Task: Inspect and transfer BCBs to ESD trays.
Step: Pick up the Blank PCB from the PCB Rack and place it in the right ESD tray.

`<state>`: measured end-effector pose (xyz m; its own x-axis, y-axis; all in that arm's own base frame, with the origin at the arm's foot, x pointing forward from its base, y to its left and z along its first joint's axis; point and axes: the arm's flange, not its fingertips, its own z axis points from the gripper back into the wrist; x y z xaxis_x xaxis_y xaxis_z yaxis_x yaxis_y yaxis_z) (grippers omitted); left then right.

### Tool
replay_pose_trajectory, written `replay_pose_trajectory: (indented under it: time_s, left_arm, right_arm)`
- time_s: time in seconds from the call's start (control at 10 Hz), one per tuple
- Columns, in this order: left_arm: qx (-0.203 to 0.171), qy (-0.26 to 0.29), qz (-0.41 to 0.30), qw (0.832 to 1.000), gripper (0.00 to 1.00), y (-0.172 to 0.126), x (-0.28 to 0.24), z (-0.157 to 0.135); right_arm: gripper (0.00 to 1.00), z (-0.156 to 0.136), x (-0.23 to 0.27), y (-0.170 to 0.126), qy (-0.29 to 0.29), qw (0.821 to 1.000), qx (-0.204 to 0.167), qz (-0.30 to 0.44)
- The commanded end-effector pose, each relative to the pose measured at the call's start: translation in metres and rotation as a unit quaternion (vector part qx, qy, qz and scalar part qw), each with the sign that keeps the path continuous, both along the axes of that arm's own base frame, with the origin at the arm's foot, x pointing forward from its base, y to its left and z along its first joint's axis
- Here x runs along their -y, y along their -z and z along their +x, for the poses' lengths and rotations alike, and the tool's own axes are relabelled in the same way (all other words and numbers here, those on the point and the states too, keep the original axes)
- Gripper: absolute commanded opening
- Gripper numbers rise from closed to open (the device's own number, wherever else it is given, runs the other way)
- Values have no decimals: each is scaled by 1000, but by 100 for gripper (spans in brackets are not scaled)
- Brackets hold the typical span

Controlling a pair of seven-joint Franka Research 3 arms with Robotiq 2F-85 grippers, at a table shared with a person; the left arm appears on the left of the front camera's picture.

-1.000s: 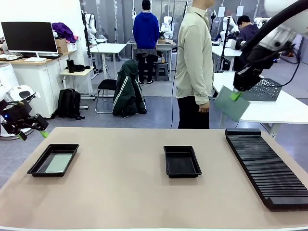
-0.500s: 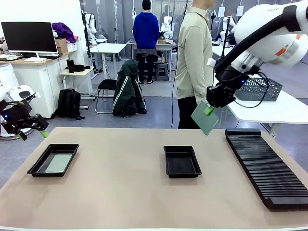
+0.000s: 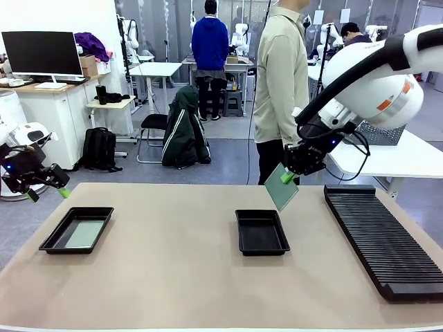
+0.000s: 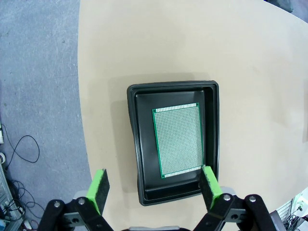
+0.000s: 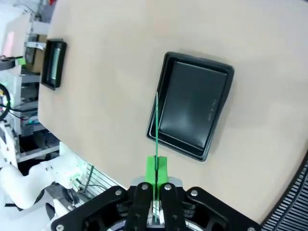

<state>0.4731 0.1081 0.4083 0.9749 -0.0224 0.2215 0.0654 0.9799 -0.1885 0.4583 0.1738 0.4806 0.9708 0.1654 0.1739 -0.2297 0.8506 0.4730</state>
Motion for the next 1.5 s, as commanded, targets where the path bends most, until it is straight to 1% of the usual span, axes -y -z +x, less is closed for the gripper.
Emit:
replay_pose_trajectory:
  time_s: [0.0, 0.3, 0.6, 0.7, 0.9, 1.4]
  left_arm:
    - [3, -4, -2, 1000, 100, 1, 0, -1]
    - [3, -4, -2, 1000, 100, 1, 0, -1]
    - [3, -4, -2, 1000, 100, 1, 0, -1]
    - [3, -4, -2, 1000, 100, 1, 0, -1]
    - [3, -4, -2, 1000, 100, 1, 0, -1]
    - [3, -4, -2, 1000, 100, 1, 0, -1]
  right_arm:
    - [2, 0, -12, 24, 41, 999, -3, 28]
    - [2, 2, -18, 62, 70, 996, -15, 55]
    - [2, 8, -25, 89, 81, 993, -21, 82]
    - [2, 10, -29, 94, 85, 992, -21, 89]
    - [2, 12, -32, 104, 76, 993, -28, 84]
    - [2, 23, -26, 129, 75, 992, -40, 93]
